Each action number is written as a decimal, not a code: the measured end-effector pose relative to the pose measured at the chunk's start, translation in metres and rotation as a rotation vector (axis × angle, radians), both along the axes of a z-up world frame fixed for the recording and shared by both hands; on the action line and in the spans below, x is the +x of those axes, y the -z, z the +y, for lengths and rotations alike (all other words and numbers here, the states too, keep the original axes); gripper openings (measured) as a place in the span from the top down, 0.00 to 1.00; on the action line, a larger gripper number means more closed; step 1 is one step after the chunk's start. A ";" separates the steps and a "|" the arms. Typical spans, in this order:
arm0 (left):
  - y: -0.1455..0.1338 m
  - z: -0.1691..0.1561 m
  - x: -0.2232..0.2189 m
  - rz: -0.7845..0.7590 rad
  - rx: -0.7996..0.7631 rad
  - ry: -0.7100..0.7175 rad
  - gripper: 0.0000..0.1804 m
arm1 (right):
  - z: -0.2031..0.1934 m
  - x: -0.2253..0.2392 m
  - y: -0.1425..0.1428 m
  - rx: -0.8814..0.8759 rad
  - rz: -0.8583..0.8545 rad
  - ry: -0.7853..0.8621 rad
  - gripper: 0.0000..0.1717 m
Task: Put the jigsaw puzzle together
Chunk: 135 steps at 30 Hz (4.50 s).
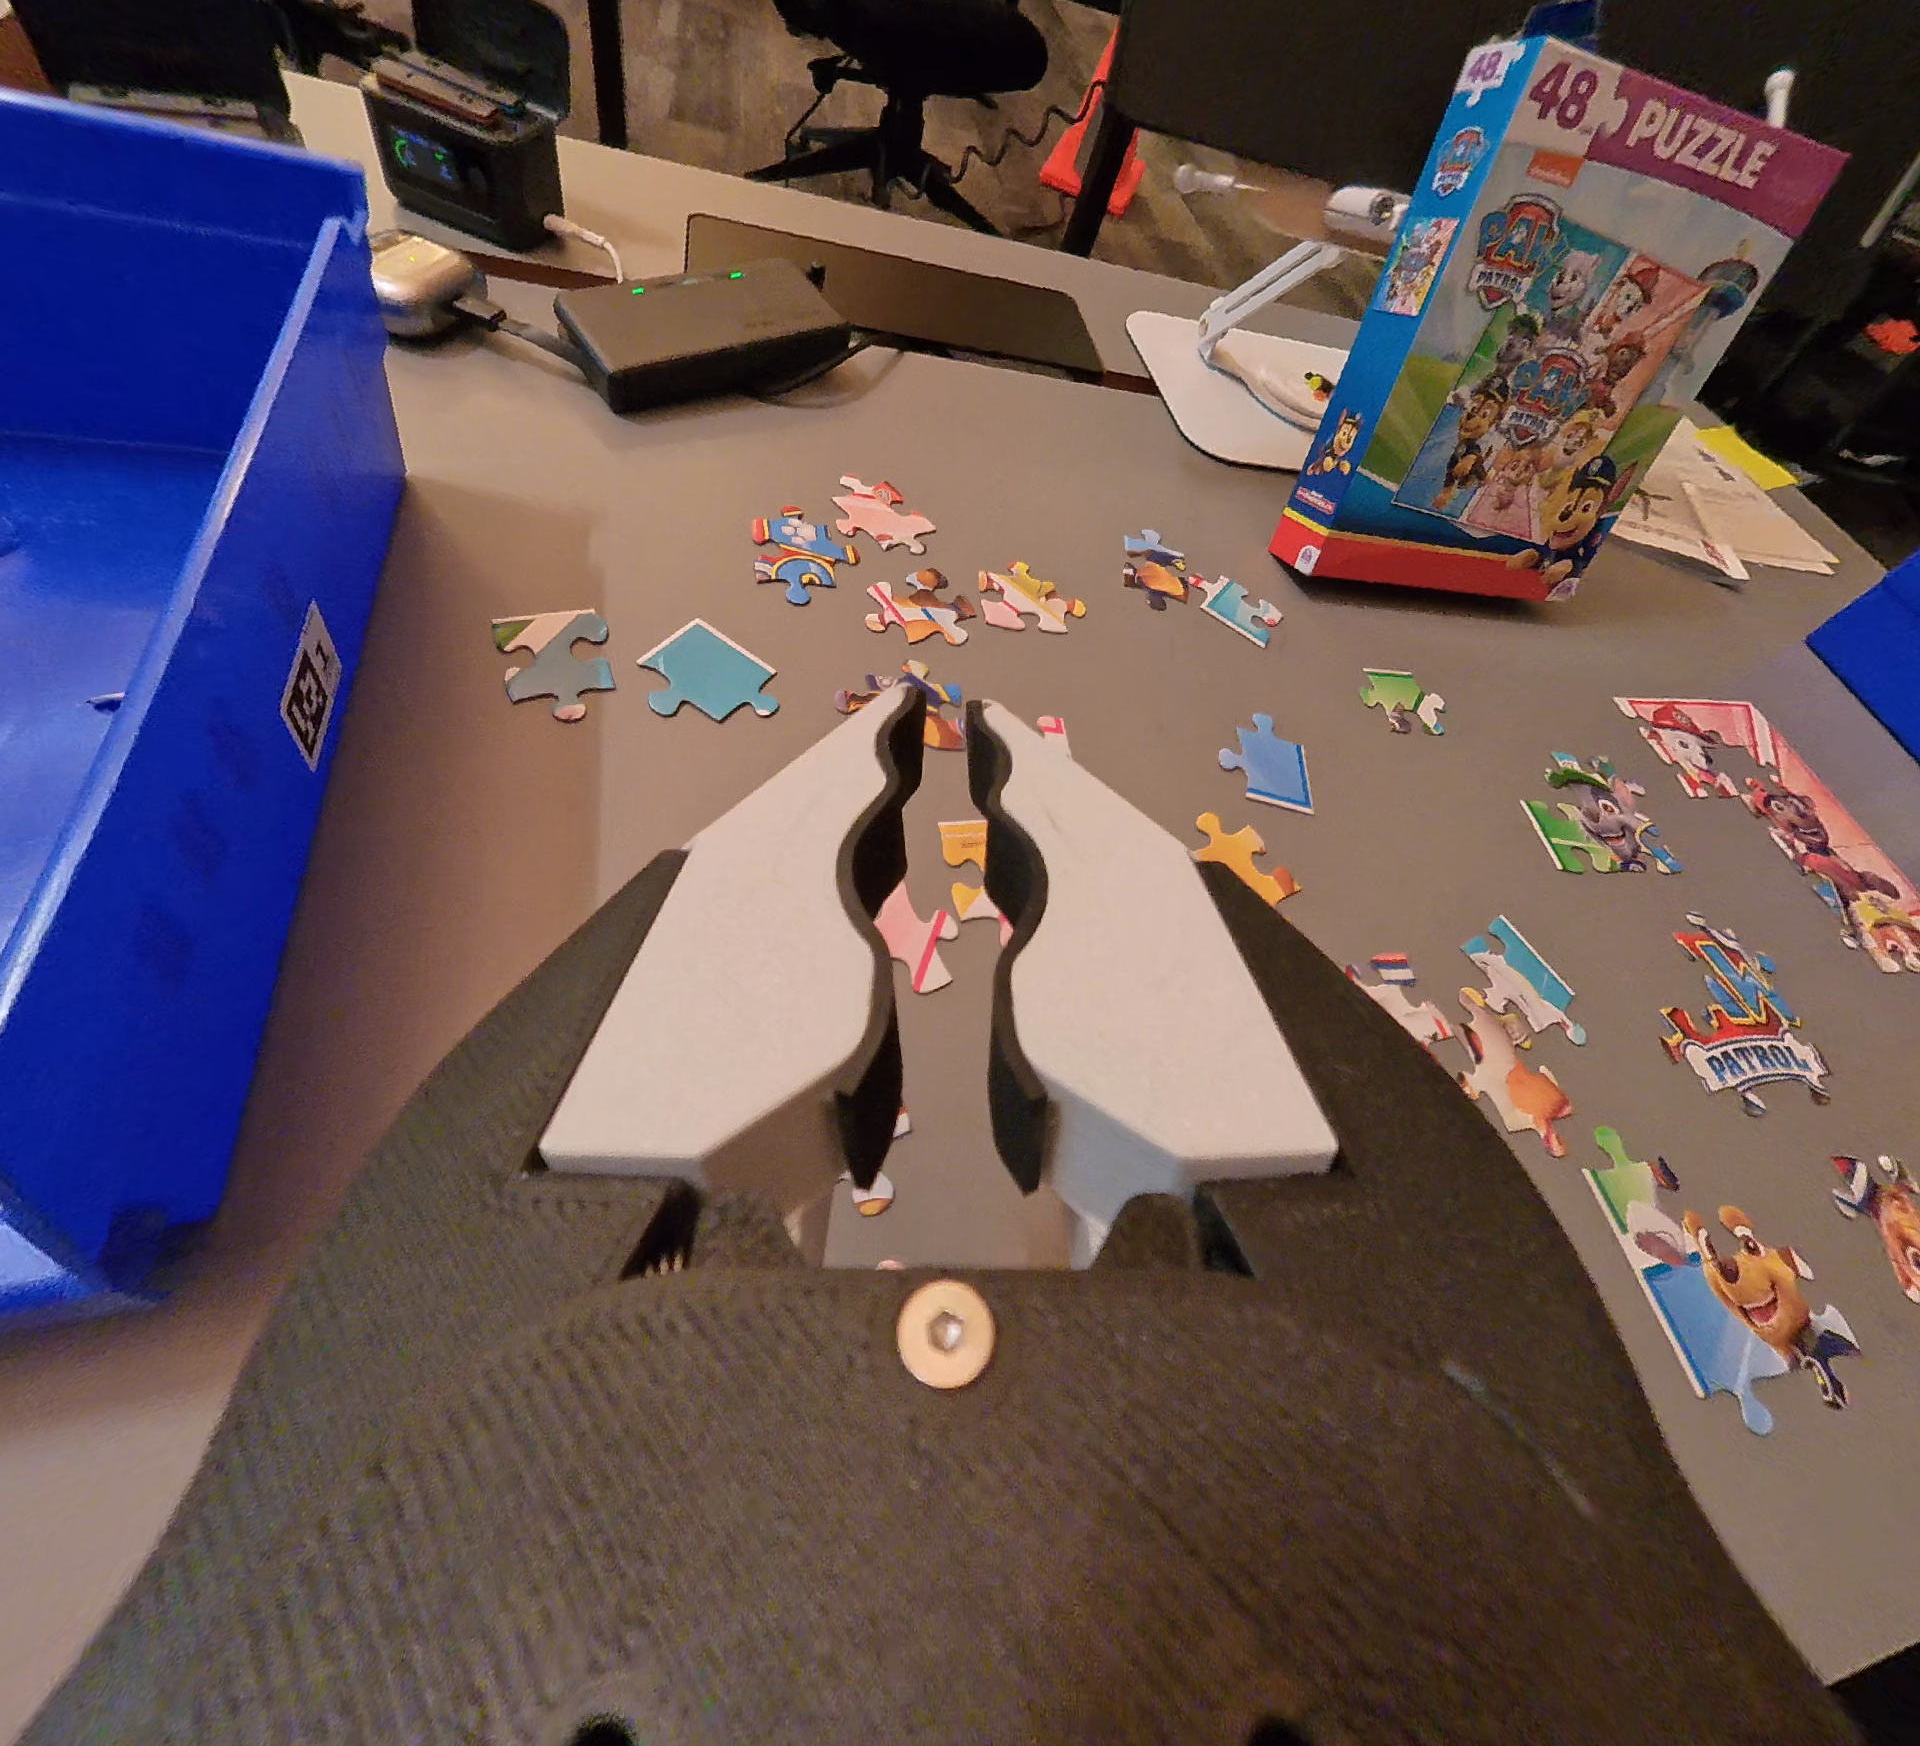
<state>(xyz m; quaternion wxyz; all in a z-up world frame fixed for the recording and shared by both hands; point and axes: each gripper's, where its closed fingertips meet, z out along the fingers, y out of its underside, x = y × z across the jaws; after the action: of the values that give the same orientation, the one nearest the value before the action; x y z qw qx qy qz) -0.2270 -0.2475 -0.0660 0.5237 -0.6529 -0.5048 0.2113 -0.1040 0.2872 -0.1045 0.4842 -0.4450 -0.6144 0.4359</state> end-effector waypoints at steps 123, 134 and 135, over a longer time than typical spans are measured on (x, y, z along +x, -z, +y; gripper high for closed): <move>0.056 0.233 0.072 0.244 -0.174 0.509 0.98 | -0.056 0.056 -0.020 -0.164 0.109 -0.193 1.00; 0.055 0.230 0.070 0.231 -0.151 0.497 0.97 | -0.056 0.056 -0.020 -0.159 0.105 -0.195 1.00; 0.055 0.230 0.070 0.231 -0.150 0.496 0.97 | -0.057 0.056 -0.019 -0.158 0.104 -0.195 1.00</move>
<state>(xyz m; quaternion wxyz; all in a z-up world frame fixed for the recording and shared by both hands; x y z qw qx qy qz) -0.1575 -0.0174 -0.1212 0.5638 -0.7649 -0.2498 0.1863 -0.0481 0.2306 -0.0850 0.4341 -0.3966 -0.5925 0.5507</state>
